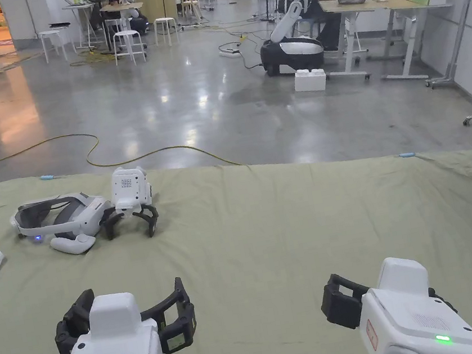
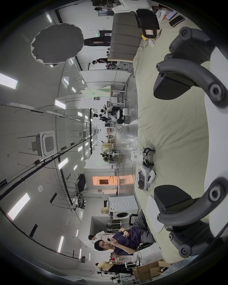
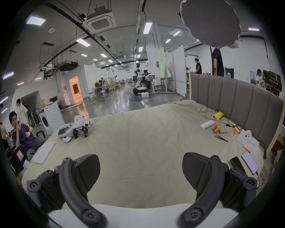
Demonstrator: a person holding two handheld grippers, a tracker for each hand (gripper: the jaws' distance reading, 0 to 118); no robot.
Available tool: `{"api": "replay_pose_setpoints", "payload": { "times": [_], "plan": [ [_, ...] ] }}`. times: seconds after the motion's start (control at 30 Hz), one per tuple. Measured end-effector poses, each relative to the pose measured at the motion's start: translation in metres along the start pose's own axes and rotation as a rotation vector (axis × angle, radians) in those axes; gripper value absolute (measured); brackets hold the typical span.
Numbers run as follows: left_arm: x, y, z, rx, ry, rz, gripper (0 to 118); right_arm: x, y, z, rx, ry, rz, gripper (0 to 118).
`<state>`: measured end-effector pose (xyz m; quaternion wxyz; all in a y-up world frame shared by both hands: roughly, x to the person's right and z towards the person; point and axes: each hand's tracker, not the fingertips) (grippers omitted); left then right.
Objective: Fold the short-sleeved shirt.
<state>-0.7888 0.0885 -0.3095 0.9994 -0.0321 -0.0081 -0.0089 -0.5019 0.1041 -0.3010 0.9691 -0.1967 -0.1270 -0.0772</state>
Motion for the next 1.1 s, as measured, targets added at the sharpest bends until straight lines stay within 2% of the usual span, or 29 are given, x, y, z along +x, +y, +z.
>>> {"api": "replay_pose_setpoints", "payload": {
  "times": [0.13,0.3,0.8,1.1],
  "plan": [
    [-0.001,-0.002,-0.002,-0.012,0.0,0.011,112,0.0,-0.002,0.0,0.022,-0.014,0.008,109],
    [-0.001,-0.001,-0.002,-0.016,-0.004,0.016,112,0.008,-0.001,-0.001,0.042,0.045,-0.047,109],
    [0.001,-0.003,-0.003,-0.009,-0.009,-0.004,112,-0.003,-0.007,0.003,0.133,0.04,0.077,109],
    [-0.004,-0.001,-0.005,-0.011,-0.017,0.018,112,-0.006,-0.005,0.002,0.148,0.052,0.076,109]
  ]
}}
